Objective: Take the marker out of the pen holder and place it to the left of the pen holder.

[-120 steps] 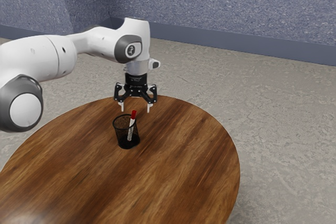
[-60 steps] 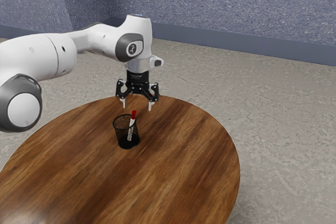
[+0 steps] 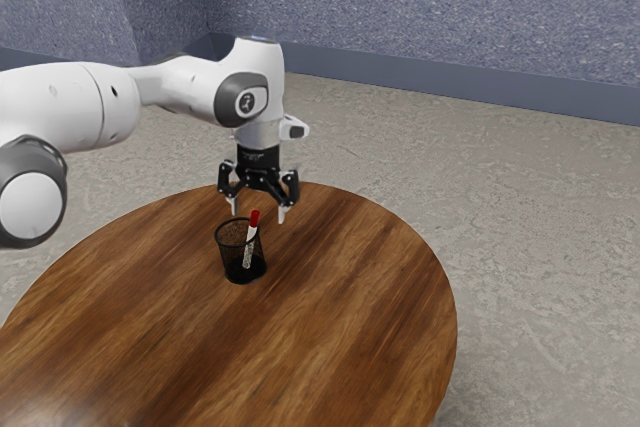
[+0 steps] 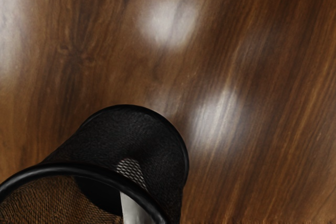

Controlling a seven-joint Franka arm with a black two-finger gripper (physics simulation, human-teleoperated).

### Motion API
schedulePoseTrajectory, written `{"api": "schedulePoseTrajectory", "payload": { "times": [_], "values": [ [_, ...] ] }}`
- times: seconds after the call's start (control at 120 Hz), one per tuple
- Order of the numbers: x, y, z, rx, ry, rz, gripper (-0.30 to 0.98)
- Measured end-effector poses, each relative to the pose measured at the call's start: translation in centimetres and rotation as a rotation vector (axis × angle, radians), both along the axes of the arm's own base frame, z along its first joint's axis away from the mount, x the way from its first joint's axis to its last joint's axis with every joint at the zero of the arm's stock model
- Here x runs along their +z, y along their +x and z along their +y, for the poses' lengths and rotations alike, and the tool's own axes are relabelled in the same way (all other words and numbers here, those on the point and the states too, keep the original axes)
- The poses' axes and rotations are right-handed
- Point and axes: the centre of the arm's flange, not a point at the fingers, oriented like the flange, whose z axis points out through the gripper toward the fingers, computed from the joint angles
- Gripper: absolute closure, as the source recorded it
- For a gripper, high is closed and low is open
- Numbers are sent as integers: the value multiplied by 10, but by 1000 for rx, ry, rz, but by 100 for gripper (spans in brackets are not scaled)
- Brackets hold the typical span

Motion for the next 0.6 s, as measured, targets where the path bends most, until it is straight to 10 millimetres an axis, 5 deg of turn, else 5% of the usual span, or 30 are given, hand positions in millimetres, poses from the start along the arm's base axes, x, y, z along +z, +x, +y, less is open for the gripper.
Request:
{"api": "schedulePoseTrajectory", "payload": {
  "times": [0.5,0.6],
  "values": [
    [1,-16,-6,-66,-11,4,0],
    [1,-15,-7,-71,-13,-2,9]
  ]
}}
